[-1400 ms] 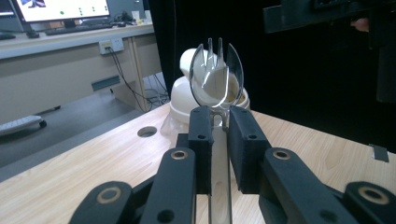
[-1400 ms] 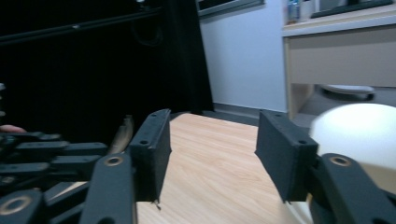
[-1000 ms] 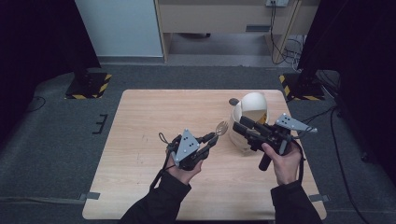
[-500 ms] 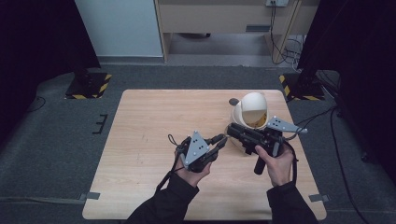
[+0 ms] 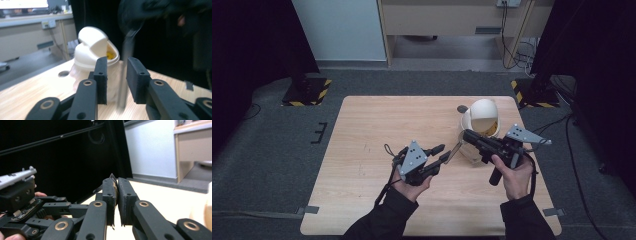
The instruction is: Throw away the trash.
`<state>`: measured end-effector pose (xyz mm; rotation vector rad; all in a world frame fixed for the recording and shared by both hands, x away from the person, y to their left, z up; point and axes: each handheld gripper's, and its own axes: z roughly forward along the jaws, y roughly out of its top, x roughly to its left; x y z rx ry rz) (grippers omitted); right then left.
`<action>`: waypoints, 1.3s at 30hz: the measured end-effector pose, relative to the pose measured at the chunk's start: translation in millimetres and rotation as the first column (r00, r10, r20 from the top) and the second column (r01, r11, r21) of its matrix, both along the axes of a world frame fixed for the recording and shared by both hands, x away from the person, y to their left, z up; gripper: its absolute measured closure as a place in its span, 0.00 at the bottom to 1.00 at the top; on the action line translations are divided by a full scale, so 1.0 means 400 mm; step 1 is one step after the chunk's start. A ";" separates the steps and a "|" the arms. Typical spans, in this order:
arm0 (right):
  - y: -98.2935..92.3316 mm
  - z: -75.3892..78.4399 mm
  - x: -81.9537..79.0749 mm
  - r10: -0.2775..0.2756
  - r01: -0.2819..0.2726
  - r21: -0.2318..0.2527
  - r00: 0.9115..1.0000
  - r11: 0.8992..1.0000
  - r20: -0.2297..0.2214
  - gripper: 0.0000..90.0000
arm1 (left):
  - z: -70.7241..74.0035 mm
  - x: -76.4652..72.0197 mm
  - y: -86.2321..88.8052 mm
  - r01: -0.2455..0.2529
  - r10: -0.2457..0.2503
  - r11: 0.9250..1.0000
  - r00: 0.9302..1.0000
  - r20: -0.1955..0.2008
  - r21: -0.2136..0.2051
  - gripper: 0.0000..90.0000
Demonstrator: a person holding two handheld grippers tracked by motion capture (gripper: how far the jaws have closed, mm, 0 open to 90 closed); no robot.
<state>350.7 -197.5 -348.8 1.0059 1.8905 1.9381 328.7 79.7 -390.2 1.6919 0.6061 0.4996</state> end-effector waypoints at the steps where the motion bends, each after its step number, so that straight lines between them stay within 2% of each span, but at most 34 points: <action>1: -0.006 0.004 -0.001 -0.011 0.011 0.002 1.000 1.000 0.007 0.94 | -0.004 0.002 0.017 -0.011 0.011 1.000 1.000 -0.014 0.005 0.75; 7: -0.048 0.019 0.000 -0.078 0.078 -0.002 0.996 0.997 0.043 0.94 | -0.060 0.010 0.149 -0.066 0.074 0.994 0.994 -0.086 0.091 0.63; 11: -0.078 0.026 0.002 -0.127 0.128 -0.004 0.990 0.992 0.065 0.94 | -0.117 0.004 0.249 -0.102 0.122 0.986 0.982 -0.147 0.135 0.52; 15: -0.100 0.026 0.009 -0.174 0.175 -0.011 0.982 0.984 0.078 0.94 | -0.175 0.009 0.336 -0.139 0.183 0.971 0.955 -0.233 0.193 0.39; 17: -0.108 0.025 0.013 -0.207 0.210 -0.022 0.974 0.977 0.092 0.94 | -0.204 0.014 0.369 -0.153 0.208 0.964 0.944 -0.258 0.218 0.33; 18: -0.115 0.023 0.019 -0.243 0.247 -0.032 0.964 0.968 0.107 0.94 | -0.218 0.018 0.382 -0.163 0.224 0.959 0.935 -0.273 0.230 0.29; 19: -0.115 0.023 0.019 -0.243 0.247 -0.032 0.964 0.968 0.107 0.94 | -0.231 0.023 0.394 -0.176 0.244 0.955 0.924 -0.294 0.239 0.29; 20: -0.118 0.022 0.022 -0.258 0.263 -0.033 0.960 0.964 0.112 0.94 | -0.243 0.029 0.403 -0.184 0.260 0.951 0.911 -0.319 0.250 0.27; 21: -0.121 0.021 0.025 -0.274 0.280 -0.037 0.954 0.959 0.119 0.94 | -0.253 0.035 0.409 -0.191 0.273 0.948 0.901 -0.337 0.255 0.25; 24: -0.128 0.018 0.035 -0.316 0.326 -0.057 0.938 0.944 0.140 0.94 | -0.278 0.048 0.422 -0.199 0.295 0.939 0.885 -0.359 0.281 0.23; 26: -0.133 0.016 0.041 -0.332 0.344 -0.063 0.932 0.937 0.148 0.94 | -0.293 0.053 0.426 -0.197 0.306 0.933 0.876 -0.372 0.302 0.22; 27: -0.134 0.015 0.044 -0.340 0.353 -0.066 0.928 0.933 0.152 0.94 | -0.300 0.055 0.427 -0.193 0.311 0.928 0.872 -0.377 0.319 0.21; 28: -0.135 0.015 0.050 -0.359 0.375 -0.078 0.919 0.924 0.165 0.94 | -0.306 0.057 0.428 -0.189 0.317 0.923 0.866 -0.387 0.335 0.21; 29: -0.135 0.015 0.050 -0.359 0.375 -0.078 0.919 0.924 0.165 0.94 | -0.312 0.059 0.429 -0.184 0.322 0.919 0.861 -0.393 0.349 0.21; 30: -0.135 0.014 0.054 -0.370 0.388 -0.086 0.912 0.917 0.175 0.94 | -0.318 0.061 0.428 -0.180 0.326 0.915 0.857 -0.399 0.361 0.20; 32: -0.135 0.011 0.063 -0.391 0.414 -0.099 0.900 0.905 0.190 0.94 | -0.326 0.065 0.428 -0.171 0.333 0.907 0.851 -0.407 0.385 0.20; 33: -0.134 0.008 0.068 -0.401 0.427 -0.109 0.894 0.898 0.200 0.94 | -0.329 0.066 0.427 -0.168 0.334 0.905 0.850 -0.407 0.391 0.19; 35: -0.132 0.002 0.080 -0.419 0.448 -0.119 0.884 0.886 0.208 0.94 | -0.333 0.068 0.425 -0.161 0.334 0.902 0.848 -0.411 0.401 0.19; 39: -0.126 -0.017 0.102 -0.449 0.484 -0.135 0.865 0.865 0.226 0.94 | -0.337 0.068 0.420 -0.151 0.332 0.901 0.845 -0.420 0.407 0.18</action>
